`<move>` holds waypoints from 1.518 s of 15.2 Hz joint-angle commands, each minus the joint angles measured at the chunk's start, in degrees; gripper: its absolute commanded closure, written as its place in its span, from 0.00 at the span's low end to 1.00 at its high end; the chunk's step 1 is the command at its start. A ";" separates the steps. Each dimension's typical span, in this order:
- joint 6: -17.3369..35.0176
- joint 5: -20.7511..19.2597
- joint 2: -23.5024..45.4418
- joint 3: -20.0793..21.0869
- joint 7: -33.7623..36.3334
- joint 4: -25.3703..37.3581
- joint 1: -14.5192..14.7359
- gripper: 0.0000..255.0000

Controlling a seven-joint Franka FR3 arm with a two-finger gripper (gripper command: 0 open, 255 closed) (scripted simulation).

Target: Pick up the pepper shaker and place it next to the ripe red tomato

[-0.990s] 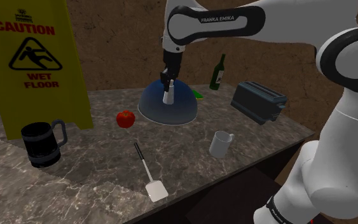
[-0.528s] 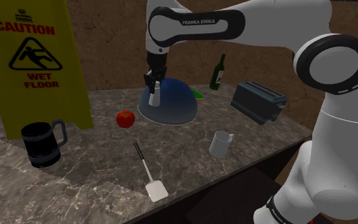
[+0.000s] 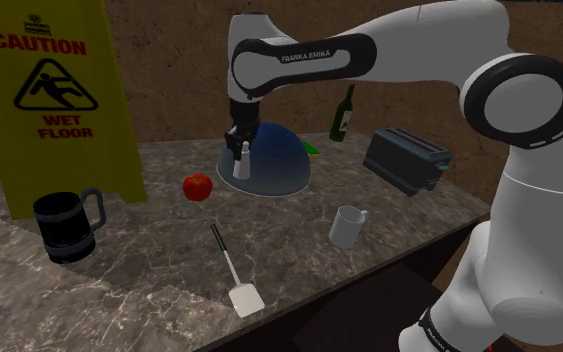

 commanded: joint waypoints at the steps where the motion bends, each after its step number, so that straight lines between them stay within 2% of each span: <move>1: 1.42 -0.03 0.13 0.01 0.14 -1.25 0.01 1.00; 21: 15.34 -0.37 4.74 -0.04 1.33 -10.61 -0.10 1.00; 23: 15.34 -0.37 4.74 -0.04 1.33 -10.62 -0.10 1.00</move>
